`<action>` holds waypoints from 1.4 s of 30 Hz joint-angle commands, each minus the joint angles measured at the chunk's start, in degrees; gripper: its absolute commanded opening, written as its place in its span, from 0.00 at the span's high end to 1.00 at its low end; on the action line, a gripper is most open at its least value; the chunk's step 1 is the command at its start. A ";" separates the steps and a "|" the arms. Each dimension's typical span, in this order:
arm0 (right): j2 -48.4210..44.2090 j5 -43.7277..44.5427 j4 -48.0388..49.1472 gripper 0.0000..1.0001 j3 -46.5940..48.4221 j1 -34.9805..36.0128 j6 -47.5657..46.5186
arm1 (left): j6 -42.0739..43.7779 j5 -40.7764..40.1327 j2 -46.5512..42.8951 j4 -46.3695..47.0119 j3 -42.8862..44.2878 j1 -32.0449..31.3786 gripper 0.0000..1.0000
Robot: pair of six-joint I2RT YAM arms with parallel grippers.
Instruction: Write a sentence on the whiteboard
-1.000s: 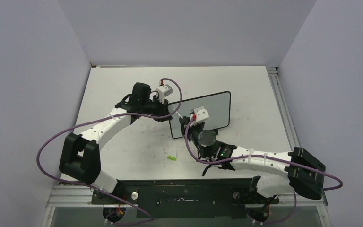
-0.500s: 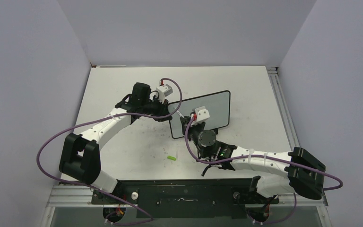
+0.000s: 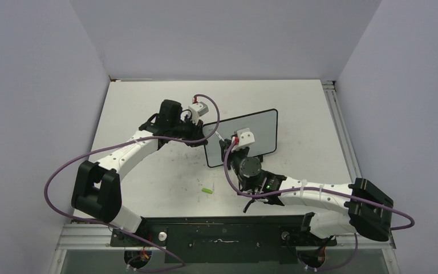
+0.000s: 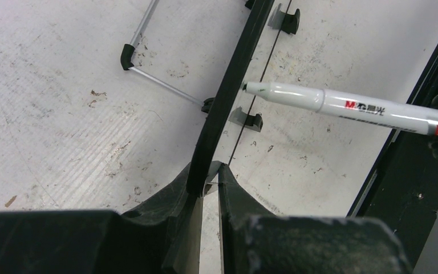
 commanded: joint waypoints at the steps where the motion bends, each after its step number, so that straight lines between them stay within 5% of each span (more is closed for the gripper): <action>1: -2.66 3.31 1.10 0.95 0.18 -0.98 -0.52 | 2.01 -2.53 -0.30 -1.96 0.74 -0.29 1.00; 18: -6.65 -0.19 1.43 0.95 -1.23 1.26 -3.58 | 1.87 -3.08 -0.45 -2.11 1.08 -0.29 1.00; 42: -0.78 -2.35 1.72 0.95 1.60 2.17 -4.27 | 1.87 -3.09 -0.48 -2.26 1.18 -0.29 1.00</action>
